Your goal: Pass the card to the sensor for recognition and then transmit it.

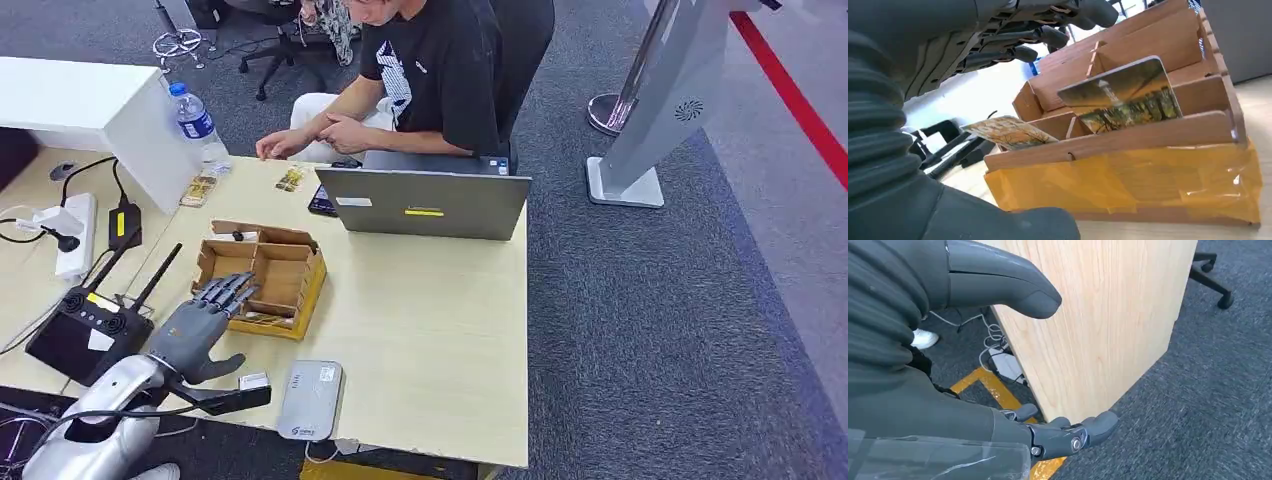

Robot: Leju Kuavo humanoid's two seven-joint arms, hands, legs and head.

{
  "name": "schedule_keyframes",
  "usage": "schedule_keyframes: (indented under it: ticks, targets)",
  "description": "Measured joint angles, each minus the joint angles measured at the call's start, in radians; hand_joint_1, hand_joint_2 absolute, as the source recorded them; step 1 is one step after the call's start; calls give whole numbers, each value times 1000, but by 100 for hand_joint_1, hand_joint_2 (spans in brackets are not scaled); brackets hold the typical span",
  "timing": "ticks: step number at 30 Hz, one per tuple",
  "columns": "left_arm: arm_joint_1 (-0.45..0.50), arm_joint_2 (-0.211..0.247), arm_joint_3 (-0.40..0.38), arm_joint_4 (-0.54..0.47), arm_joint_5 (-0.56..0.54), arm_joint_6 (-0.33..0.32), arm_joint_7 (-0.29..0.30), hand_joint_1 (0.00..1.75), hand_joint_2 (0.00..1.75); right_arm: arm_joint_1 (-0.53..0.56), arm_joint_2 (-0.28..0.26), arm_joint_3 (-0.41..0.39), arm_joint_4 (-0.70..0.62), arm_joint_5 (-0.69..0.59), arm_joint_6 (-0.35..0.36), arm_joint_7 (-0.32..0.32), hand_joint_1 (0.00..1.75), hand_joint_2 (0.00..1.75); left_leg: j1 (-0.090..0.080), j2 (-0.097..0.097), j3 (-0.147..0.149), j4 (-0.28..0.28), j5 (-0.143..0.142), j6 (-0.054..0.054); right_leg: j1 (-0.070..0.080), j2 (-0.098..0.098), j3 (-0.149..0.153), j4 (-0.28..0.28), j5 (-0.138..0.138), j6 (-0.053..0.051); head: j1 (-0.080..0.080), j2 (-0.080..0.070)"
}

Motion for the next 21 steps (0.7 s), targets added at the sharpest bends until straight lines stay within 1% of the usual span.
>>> schedule_keyframes:
  ticks: [5,10,15,20,21]
  targets:
    - [-14,-28,0,22,-33,80,-8,0,175,-2,0,0,0,2,-2,0,0,175,0,0,0,0,0,0,0,0,0,0,0,0,0,0]
    - [-22,-52,0,36,-39,119,-21,0,175,-3,0,1,0,3,-3,0,0,175,0,0,0,0,0,0,0,0,0,0,0,0,0,0]
    - [-27,-72,0,44,-40,130,-30,0,175,-5,0,1,0,13,-4,0,0,175,0,0,0,0,0,0,0,0,0,0,0,0,0,0]
    - [-30,-81,0,48,-40,130,-30,2,175,-7,0,1,0,12,-4,0,0,175,0,0,0,0,0,0,0,0,0,0,0,0,0,0]
    - [-31,-83,0,50,-40,130,-30,155,175,-7,0,1,0,12,-4,0,0,175,0,0,0,0,0,0,0,0,0,0,0,0,0,0]
